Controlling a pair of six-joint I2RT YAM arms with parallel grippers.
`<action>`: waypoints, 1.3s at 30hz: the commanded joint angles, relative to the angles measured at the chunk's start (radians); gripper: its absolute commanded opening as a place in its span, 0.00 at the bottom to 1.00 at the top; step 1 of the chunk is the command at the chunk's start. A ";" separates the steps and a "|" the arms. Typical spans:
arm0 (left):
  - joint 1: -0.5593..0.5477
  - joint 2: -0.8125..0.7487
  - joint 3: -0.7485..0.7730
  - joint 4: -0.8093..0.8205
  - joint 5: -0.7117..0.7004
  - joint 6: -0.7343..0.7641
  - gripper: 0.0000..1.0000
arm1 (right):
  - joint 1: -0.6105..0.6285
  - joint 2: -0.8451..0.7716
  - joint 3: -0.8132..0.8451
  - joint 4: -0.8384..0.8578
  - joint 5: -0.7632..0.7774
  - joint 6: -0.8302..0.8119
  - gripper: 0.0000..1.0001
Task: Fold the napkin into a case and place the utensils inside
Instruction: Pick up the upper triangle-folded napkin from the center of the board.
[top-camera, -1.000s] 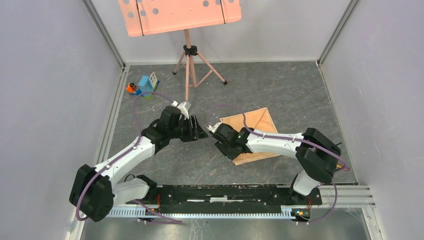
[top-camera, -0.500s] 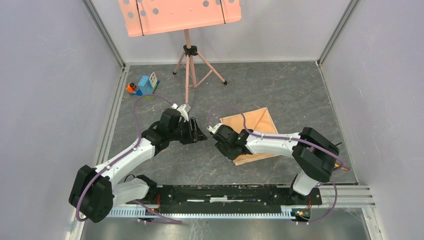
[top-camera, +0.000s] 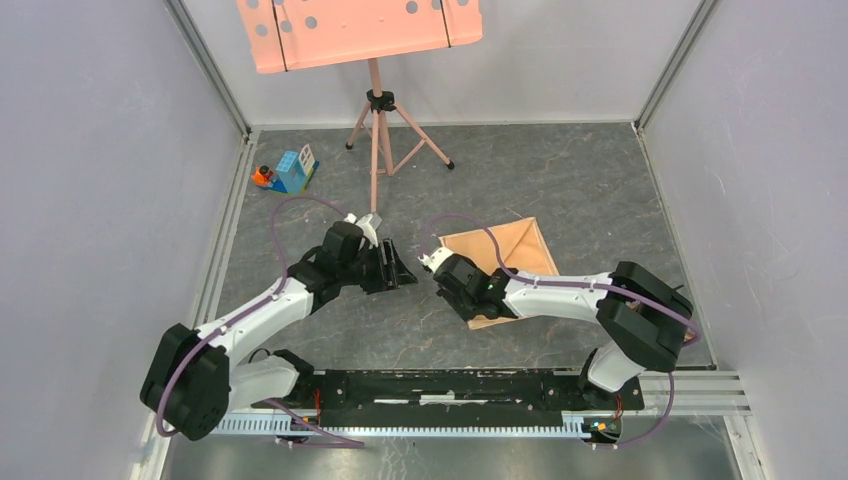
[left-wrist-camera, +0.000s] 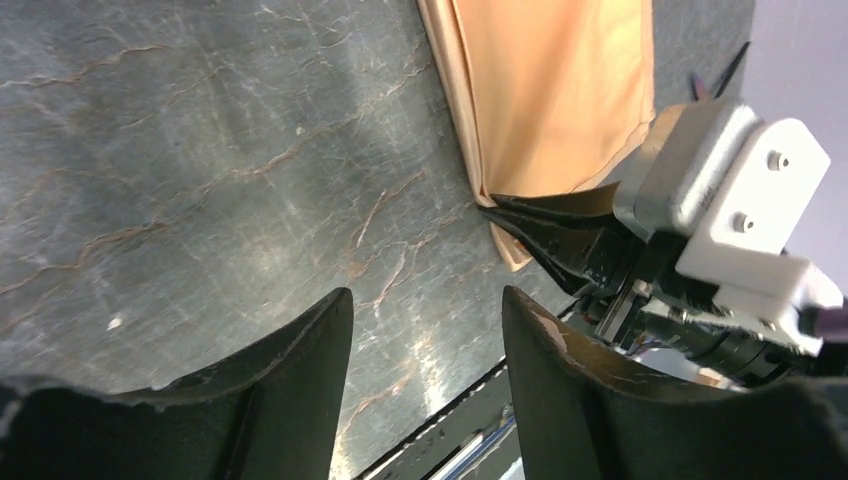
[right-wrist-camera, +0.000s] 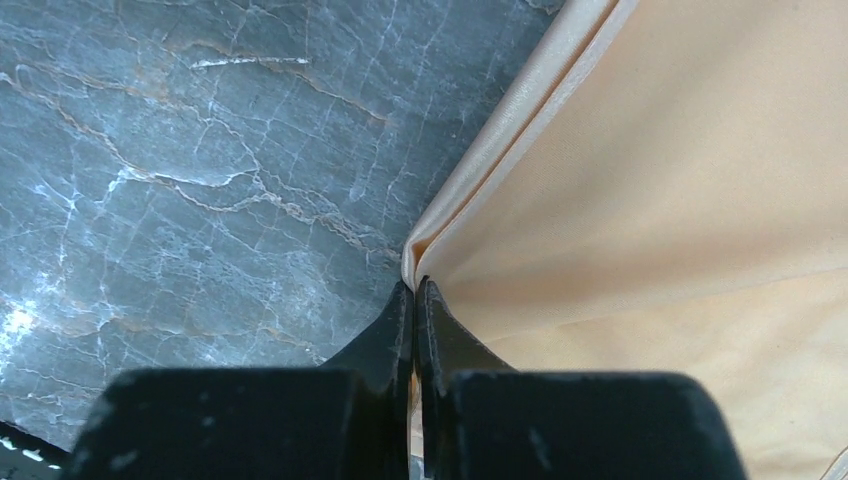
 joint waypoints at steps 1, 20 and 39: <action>0.005 0.072 -0.033 0.222 0.107 -0.186 0.65 | -0.009 -0.020 -0.055 0.027 0.028 -0.040 0.00; -0.191 0.542 0.064 0.647 -0.205 -0.783 0.82 | -0.122 -0.240 -0.131 0.123 -0.128 -0.148 0.00; -0.221 0.729 0.094 0.660 -0.457 -0.855 0.62 | -0.131 -0.273 -0.162 0.149 -0.159 -0.158 0.00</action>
